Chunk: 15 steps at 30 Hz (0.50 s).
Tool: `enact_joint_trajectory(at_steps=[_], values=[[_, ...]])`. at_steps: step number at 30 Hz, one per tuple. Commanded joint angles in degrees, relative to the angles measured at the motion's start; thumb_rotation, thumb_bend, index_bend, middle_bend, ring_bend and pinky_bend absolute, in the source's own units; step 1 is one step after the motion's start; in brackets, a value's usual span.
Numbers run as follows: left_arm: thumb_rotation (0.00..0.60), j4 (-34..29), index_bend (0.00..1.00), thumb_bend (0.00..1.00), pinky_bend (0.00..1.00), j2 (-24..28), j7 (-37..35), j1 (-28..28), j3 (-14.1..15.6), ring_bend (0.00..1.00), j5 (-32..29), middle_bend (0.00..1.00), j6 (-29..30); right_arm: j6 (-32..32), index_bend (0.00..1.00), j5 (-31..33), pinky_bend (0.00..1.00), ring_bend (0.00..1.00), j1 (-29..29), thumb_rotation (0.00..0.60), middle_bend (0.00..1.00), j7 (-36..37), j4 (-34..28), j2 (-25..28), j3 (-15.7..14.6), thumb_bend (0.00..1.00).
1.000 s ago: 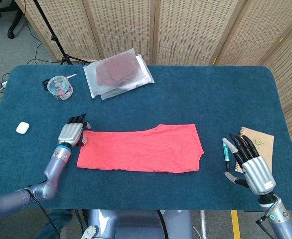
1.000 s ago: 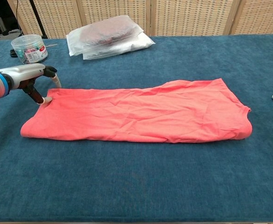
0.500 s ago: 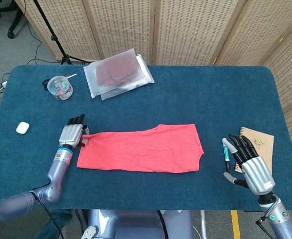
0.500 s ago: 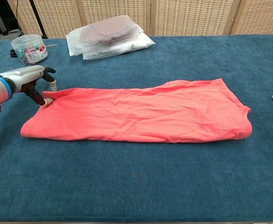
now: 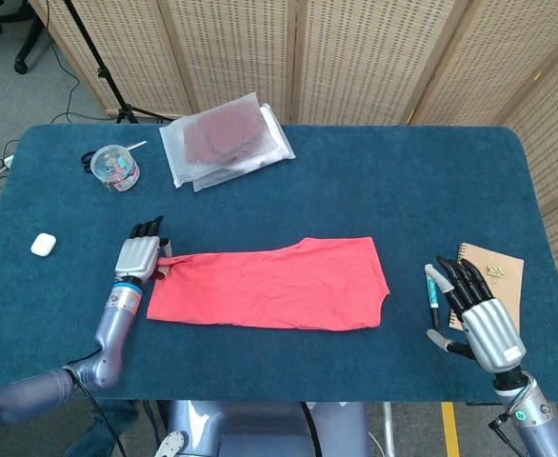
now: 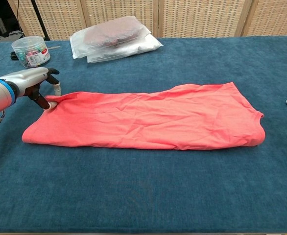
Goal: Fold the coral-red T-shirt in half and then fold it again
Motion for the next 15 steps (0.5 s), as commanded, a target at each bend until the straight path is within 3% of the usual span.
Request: enact_joint_trajectory(at_steps=[1,15], values=[[0.600,0.47,0.76,0.53,0.00,0.43,0.43,0.03,-0.26,0.00,-0.81,0.00,-0.64,0.10,0.00,-0.16,0.00,0.00,-0.08,0.600,0.00,0.09,-0.07,0.06,-0.03,0.00],[0.600,3.23,0.78,0.54,0.00,6.88,3.03,0.31,-0.82,0.00,-7.94,0.00,-6.95,-0.39,0.00,-0.35,0.00,0.00,-0.14,0.600,0.00,-0.21,-0.30,0.01,0.00,0.00]])
